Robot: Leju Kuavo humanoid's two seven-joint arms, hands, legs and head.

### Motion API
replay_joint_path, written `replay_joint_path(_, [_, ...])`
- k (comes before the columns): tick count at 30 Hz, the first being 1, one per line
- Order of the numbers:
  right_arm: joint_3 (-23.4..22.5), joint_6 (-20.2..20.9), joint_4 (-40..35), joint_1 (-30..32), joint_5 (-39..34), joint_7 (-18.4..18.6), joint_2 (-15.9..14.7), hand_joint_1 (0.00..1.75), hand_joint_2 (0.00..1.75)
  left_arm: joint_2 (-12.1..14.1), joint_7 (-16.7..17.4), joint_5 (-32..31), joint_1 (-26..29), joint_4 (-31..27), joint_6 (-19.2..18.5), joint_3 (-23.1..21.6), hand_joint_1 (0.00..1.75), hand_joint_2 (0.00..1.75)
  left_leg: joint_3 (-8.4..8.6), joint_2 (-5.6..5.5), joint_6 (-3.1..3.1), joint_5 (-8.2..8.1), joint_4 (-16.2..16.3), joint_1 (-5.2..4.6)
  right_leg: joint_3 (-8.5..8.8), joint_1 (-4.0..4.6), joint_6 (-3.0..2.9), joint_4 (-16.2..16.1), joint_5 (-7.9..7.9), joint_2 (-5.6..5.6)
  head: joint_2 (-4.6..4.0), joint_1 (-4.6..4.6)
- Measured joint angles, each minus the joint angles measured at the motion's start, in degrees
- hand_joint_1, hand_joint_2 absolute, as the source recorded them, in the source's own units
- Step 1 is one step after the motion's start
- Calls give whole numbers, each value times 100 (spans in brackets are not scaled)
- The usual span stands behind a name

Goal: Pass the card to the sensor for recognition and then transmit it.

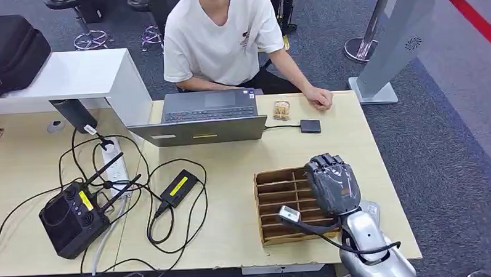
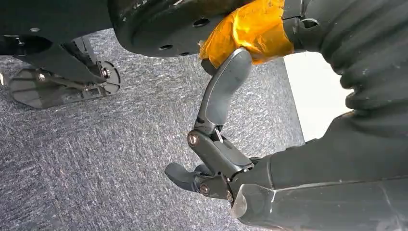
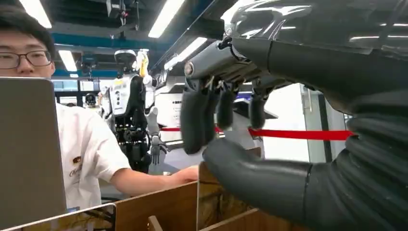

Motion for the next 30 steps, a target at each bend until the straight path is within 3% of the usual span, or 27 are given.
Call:
replay_joint_path(18, [52,-90,-88,48,-81,0,-52,175,175,0,0,52,1,0,9,0,0,175,0,0,0,0,0,0,-1,0,0,0,0,0,0,0])
replay_joint_path(21, [48,-284,-344,108,-50,0,-52,175,175,0,0,70,2,0,18,0,0,175,0,0,0,0,0,0,-1,0,0,0,0,0,0,0])
replay_joint_path(27, [-245,-361,-1561,391,79,-453,26,175,175,0,37,118,4,0,48,0,0,175,-1,1,0,0,0,0,-3,0,0,0,-1,1,0,0])
replay_joint_path(28, [-289,-372,-1773,425,87,-487,46,0,175,0,37,125,5,0,50,0,0,175,-1,1,0,0,0,1,-3,0,0,0,-1,1,0,0])
replay_joint_path(30, [-346,-374,-2160,519,72,-608,74,0,175,0,37,147,6,0,57,0,0,175,-2,-1,0,0,-1,0,-3,0,0,0,-2,-1,0,0])
